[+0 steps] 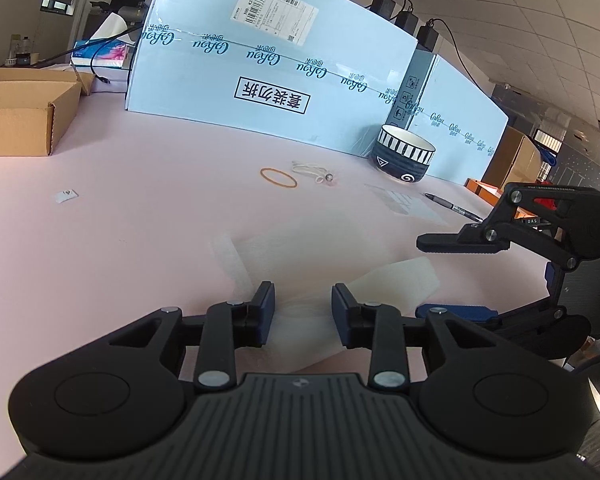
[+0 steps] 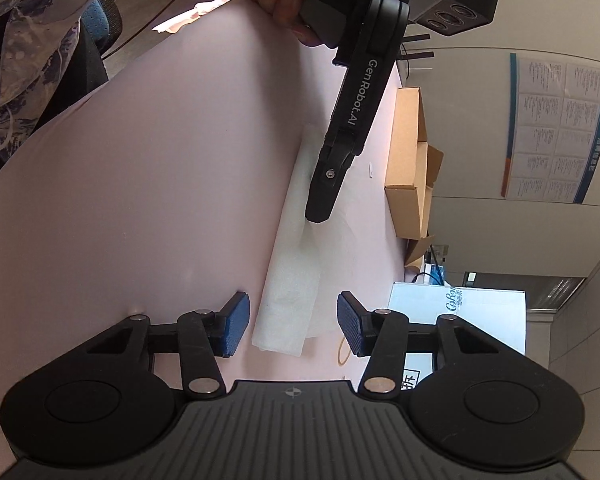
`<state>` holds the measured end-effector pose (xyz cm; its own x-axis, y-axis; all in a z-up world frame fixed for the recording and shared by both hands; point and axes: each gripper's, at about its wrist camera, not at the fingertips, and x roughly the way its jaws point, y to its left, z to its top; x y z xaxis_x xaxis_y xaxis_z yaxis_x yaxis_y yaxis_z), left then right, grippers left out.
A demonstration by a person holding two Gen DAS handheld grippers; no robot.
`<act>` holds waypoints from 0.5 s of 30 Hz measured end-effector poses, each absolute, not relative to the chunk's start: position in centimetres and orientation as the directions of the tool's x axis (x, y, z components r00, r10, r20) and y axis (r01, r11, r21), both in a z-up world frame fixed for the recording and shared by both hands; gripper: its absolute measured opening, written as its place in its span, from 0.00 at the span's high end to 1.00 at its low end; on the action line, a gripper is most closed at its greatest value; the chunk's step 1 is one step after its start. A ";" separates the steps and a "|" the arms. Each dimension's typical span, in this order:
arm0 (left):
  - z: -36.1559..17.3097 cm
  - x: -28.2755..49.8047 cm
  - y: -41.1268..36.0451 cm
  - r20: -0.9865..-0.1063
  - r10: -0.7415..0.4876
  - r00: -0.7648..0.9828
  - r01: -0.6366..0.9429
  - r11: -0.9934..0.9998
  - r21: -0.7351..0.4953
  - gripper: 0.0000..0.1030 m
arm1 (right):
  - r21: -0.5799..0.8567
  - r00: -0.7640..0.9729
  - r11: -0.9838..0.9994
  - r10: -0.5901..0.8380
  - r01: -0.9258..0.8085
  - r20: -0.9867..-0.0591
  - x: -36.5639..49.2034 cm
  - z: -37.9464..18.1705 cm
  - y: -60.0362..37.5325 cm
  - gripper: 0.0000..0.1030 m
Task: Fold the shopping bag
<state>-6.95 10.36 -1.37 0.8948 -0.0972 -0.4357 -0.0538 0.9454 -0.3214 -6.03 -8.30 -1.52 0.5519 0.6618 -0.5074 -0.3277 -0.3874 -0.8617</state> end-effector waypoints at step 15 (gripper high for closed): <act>-1.4 -7.1 10.1 -0.427 -0.106 0.898 -0.039 0.948 -0.317 0.65 | -0.858 0.557 -0.309 0.660 -0.410 -0.504 -6.4 -3.1 -8.0 0.95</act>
